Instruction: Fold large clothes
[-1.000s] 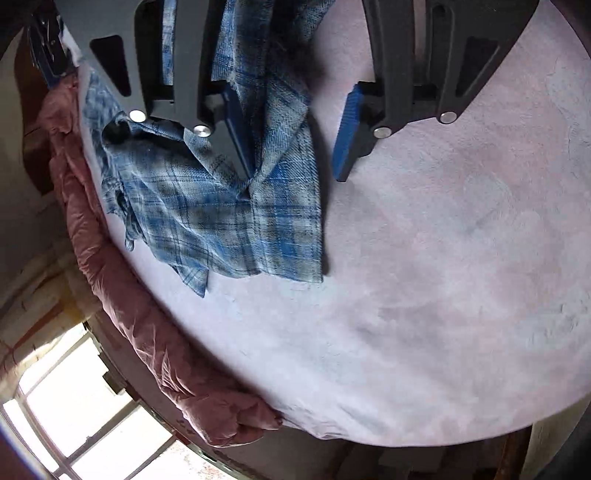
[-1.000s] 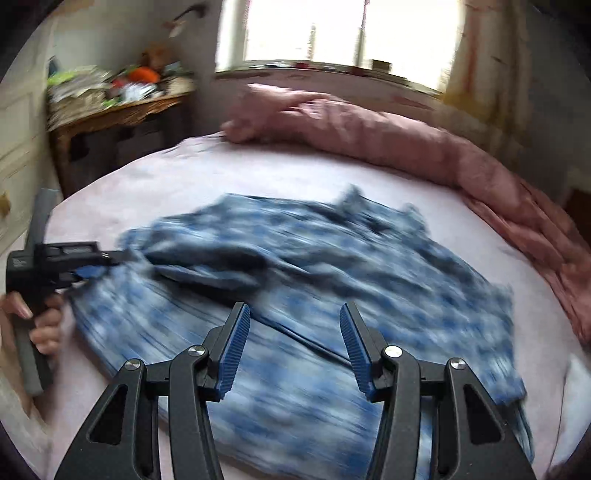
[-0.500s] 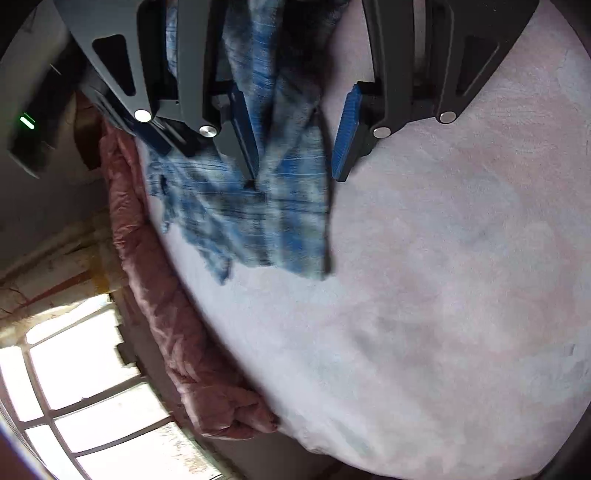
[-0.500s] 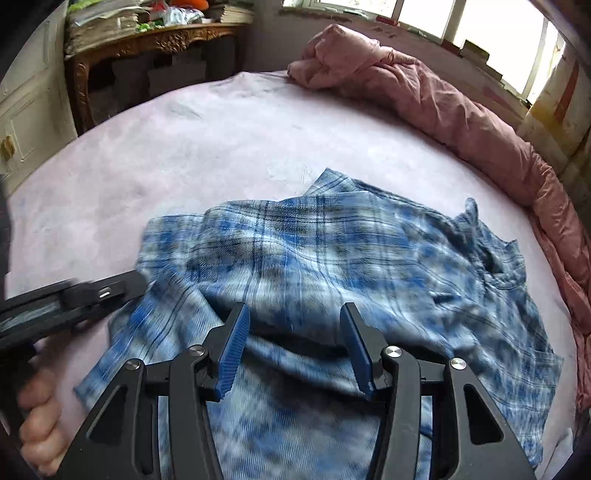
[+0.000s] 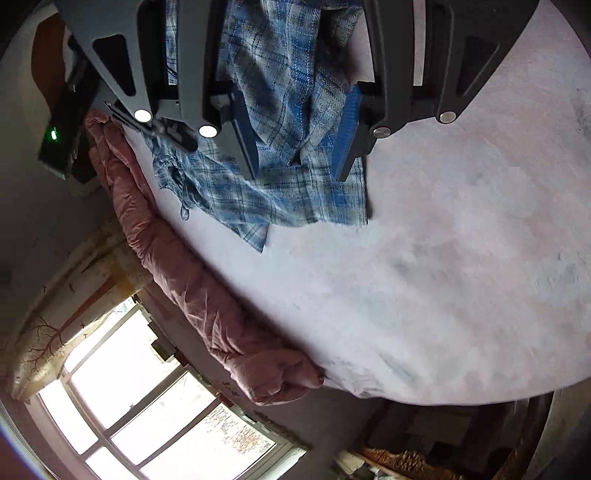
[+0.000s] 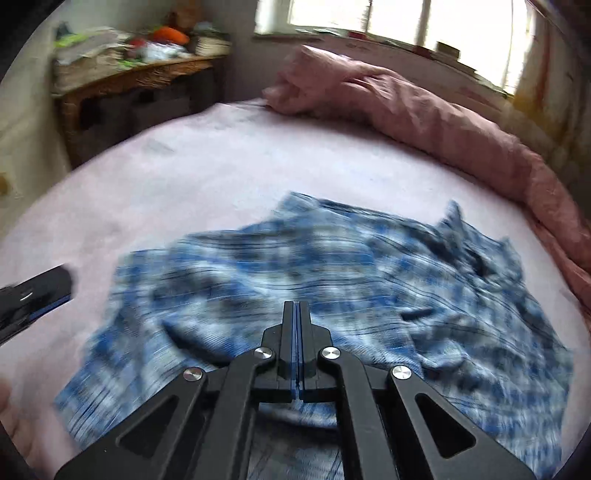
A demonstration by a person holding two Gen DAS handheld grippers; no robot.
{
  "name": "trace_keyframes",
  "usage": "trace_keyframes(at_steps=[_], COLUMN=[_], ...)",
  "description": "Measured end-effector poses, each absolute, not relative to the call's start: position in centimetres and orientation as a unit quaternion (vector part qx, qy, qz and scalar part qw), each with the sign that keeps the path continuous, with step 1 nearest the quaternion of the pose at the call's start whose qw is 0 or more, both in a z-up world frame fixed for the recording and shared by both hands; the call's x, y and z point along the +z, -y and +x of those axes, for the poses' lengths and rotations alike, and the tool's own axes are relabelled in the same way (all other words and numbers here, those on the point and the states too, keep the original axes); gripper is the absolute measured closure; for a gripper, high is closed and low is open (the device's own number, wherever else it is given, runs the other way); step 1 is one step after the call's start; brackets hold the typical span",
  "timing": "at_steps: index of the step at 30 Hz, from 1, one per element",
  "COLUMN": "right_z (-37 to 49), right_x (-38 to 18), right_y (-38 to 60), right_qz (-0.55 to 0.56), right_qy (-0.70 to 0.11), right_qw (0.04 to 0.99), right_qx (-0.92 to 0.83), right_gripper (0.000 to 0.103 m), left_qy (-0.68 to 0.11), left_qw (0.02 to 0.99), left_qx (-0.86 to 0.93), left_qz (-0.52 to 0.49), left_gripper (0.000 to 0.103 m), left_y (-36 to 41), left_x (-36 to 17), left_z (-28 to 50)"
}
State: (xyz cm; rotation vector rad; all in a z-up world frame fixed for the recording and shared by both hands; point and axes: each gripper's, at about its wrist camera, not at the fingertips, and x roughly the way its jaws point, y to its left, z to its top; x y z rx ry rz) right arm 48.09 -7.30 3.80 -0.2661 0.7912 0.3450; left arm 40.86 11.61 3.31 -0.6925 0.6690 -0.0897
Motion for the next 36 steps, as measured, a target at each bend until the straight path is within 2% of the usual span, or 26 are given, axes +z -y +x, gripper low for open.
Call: trace_keyframes(at_steps=[1,3,4,5,9,11,17,18,19,20,21,23,25,30,33,34,36], right_z=[47.6,46.9,46.5,46.1,46.1,46.9,49.1,49.2,49.3,49.4,49.5,49.5,49.6,49.9,48.6,48.5,48.4], right_x=[3.7,3.3,3.1,3.0,2.1,1.6,-0.4,-0.3,-0.1,0.1,0.4,1.1,1.7,3.8,4.3,4.2,3.9], right_y=[6.8,5.6,5.1,4.5,2.5,2.0,0.5,0.6,0.7,0.9,1.2,1.8,2.7,6.7,6.6,6.3,5.7], right_qz=[-0.148,-0.178,-0.191,-0.203,-0.235,-0.239,-0.291,-0.285,-0.275,-0.262,-0.251,-0.239,-0.24,-0.17,-0.194,-0.199,-0.187], right_qy=[-0.388,-0.397,-0.393,-0.384,-0.385,-0.393,-0.413,-0.41,-0.408,-0.407,-0.404,-0.389,-0.377,-0.385,-0.372,-0.38,-0.396], right_qw=[0.892,0.879,0.878,0.879,0.872,0.87,0.85,0.854,0.857,0.862,0.867,0.881,0.889,0.9,0.897,0.891,0.883], right_qx=[0.18,0.194,0.197,0.197,0.192,0.177,0.149,0.149,0.152,0.154,0.149,0.128,0.094,0.112,0.14,0.147,0.17], right_gripper=[0.101,0.08,0.053,0.04,0.04,0.04,0.042,0.046,0.063,0.086,0.095,0.1,0.102,0.103,0.101,0.094,0.064], left_qy=[-0.319,-0.32,-0.32,-0.32,-0.32,-0.32,-0.337,-0.335,-0.333,-0.33,-0.328,-0.327,-0.331,-0.329,-0.323,-0.321,-0.319], left_qw=[0.887,0.887,0.886,0.886,0.886,0.878,0.872,0.873,0.875,0.876,0.879,0.881,0.876,0.888,0.889,0.889,0.888], left_qx=[-0.044,-0.047,-0.049,-0.049,-0.026,-0.033,-0.038,-0.039,-0.04,-0.041,-0.041,-0.044,-0.067,-0.057,-0.059,-0.06,-0.059], left_qz=[-0.33,-0.329,-0.332,-0.332,-0.334,-0.354,-0.353,-0.352,-0.351,-0.348,-0.345,-0.339,-0.344,-0.318,-0.319,-0.322,-0.327], left_gripper=[0.064,0.063,0.062,0.062,0.061,0.056,0.056,0.056,0.056,0.056,0.056,0.056,0.056,0.056,0.056,0.056,0.056], left_y=[-11.6,-11.5,-11.5,-11.5,-12.0,-12.6,-12.2,-12.2,-12.1,-12.1,-12.1,-11.9,-11.6,-10.7,-10.8,-10.9,-11.1], left_x=[3.4,3.5,3.5,3.4,3.3,2.8,2.3,2.4,2.5,2.7,2.8,2.9,2.8,3.3,3.5,3.6,3.5], left_z=[40.8,40.8,40.8,40.8,40.8,40.8,41.6,41.5,41.4,41.3,41.2,41.2,41.5,41.5,41.4,41.3,41.3])
